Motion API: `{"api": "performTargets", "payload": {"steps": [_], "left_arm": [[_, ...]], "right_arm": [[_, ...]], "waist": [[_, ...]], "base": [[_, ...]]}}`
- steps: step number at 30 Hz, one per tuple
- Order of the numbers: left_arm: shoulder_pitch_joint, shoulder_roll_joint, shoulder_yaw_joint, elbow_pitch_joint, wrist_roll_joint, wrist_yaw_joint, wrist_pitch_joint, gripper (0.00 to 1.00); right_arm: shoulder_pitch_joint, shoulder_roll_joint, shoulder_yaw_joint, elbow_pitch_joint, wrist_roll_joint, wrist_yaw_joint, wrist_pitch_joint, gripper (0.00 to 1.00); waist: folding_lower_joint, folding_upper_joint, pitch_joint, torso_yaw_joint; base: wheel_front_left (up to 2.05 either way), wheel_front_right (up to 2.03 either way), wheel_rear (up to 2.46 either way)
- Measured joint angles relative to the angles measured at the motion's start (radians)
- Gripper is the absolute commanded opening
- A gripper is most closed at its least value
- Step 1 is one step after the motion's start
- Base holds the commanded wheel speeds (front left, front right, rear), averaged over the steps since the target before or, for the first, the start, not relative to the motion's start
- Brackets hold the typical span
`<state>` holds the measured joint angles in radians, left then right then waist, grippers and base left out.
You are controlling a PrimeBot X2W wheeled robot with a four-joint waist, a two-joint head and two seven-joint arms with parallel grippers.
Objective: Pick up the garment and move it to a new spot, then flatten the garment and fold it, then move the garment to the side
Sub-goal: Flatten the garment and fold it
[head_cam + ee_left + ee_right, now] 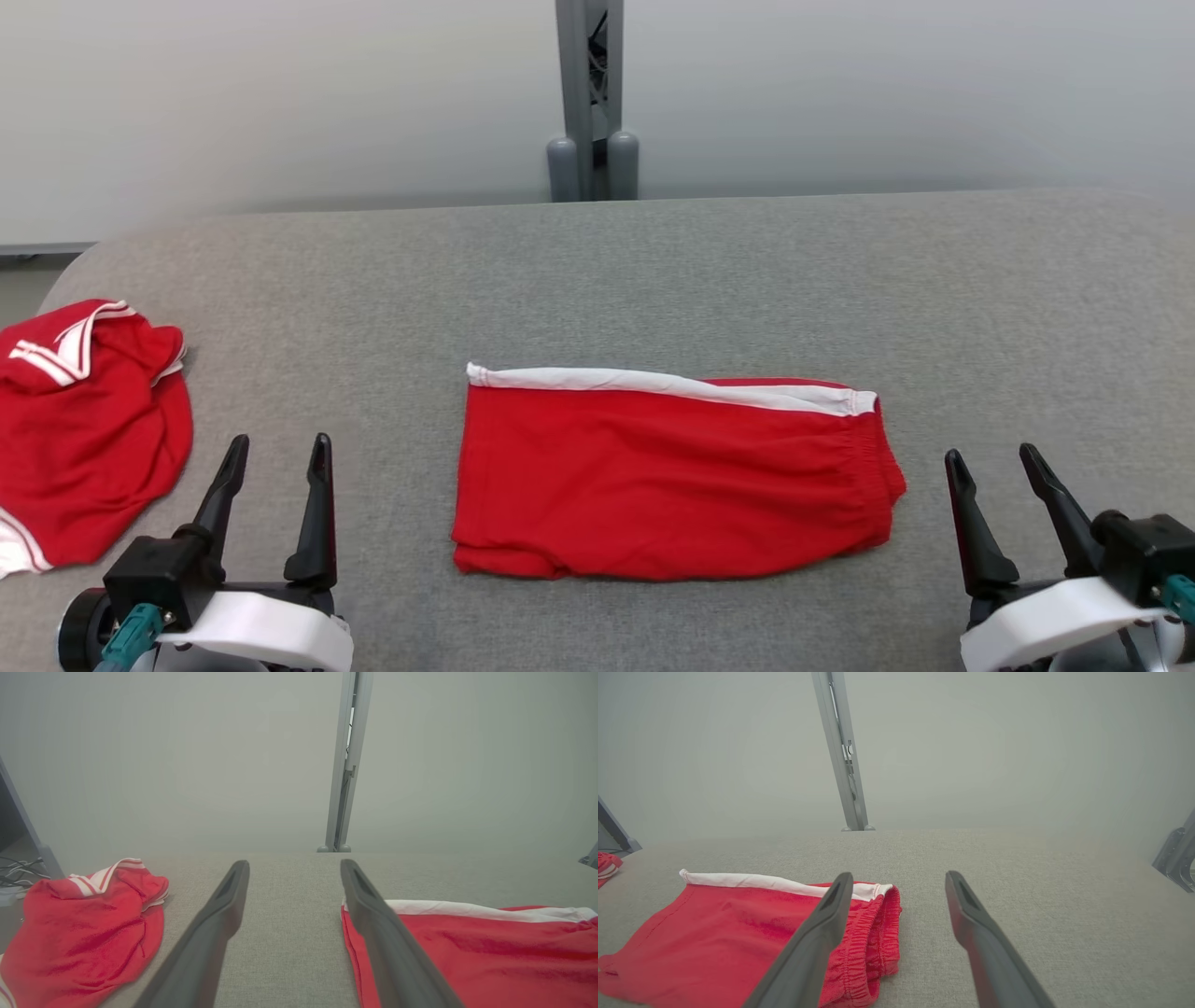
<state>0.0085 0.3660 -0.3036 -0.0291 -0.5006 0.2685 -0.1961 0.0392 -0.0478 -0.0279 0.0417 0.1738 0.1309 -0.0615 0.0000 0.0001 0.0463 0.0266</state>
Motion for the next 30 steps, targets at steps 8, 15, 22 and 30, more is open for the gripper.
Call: {"api": "performTargets", "payload": {"steps": [8,15,22,30], "left_arm": [[-0.031,-0.016,-0.018,0.030,-0.008,-0.019,0.000,1.00],[-0.050,-0.030,-0.018,0.073,-0.025,-0.037,-0.017,1.00],[-0.083,-0.040,-0.023,0.092,-0.025,-0.051,-0.033,1.00],[-0.120,-0.055,-0.035,0.112,-0.021,-0.067,-0.042,1.00]], "right_arm": [[-0.078,0.000,0.035,0.128,-0.001,0.000,0.020,1.00],[-0.145,0.001,0.033,0.318,0.022,0.000,-0.023,1.00],[-0.222,0.001,-0.014,0.483,0.001,0.000,-0.072,1.00],[-0.300,0.000,0.005,0.633,0.053,0.000,-0.117,1.00]], "waist": [[0.0000,0.0000,0.027,0.067],[0.0000,0.0000,0.058,0.122],[0.0000,-0.0001,0.110,0.139],[0.0000,0.0000,0.144,0.129]], "base": [[0.00,0.00,0.00],[0.00,0.00,0.00],[0.00,0.00,0.00],[0.00,0.00,0.00]]}}
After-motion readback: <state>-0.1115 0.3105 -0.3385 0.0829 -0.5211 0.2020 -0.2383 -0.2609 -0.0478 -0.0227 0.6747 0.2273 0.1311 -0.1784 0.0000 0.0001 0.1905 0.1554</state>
